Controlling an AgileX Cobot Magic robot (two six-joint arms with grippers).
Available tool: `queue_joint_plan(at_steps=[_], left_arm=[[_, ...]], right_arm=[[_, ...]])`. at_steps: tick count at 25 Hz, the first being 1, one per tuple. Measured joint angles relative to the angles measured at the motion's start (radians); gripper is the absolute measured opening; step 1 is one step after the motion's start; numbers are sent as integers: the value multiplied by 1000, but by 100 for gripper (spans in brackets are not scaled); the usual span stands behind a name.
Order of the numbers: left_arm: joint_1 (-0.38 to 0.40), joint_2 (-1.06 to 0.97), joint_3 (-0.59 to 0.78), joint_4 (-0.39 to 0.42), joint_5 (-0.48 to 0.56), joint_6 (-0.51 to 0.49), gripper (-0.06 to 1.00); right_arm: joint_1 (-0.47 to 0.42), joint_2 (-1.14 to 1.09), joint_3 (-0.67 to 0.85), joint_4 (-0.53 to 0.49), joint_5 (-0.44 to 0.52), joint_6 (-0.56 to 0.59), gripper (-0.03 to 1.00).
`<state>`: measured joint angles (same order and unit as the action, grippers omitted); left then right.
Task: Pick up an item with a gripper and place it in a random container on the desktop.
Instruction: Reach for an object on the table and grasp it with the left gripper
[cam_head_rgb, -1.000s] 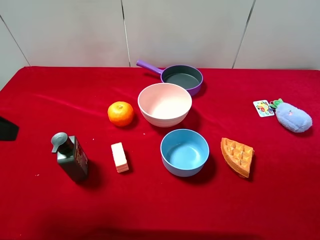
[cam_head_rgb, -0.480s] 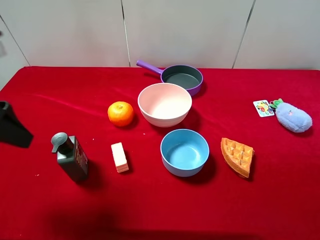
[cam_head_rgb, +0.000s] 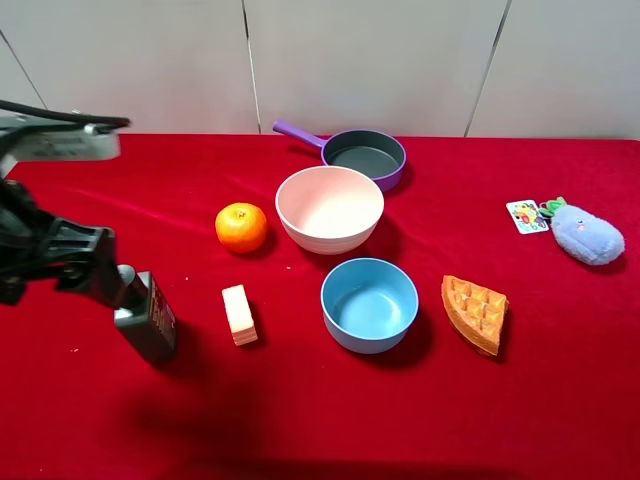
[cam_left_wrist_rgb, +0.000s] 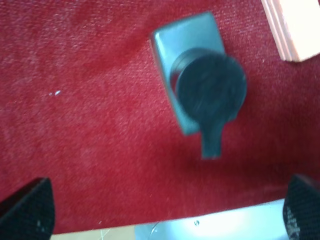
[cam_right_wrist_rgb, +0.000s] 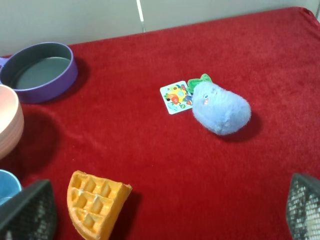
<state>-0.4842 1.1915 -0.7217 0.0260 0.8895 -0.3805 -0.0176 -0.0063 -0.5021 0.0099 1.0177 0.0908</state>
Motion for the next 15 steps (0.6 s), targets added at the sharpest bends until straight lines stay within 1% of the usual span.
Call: queue_joint_plan(at_steps=[3,7,15], left_arm=[[-32,64,-1,5,-46,-37,90],[-55,149,-1,7,-98,-61,90],[-59,303,-27,10,-189,-71,90]], right_arm=[[0,0,0,0,0,0,69],[0,0,0,0,0,0,69],[0,0,0,0,0,0,69]])
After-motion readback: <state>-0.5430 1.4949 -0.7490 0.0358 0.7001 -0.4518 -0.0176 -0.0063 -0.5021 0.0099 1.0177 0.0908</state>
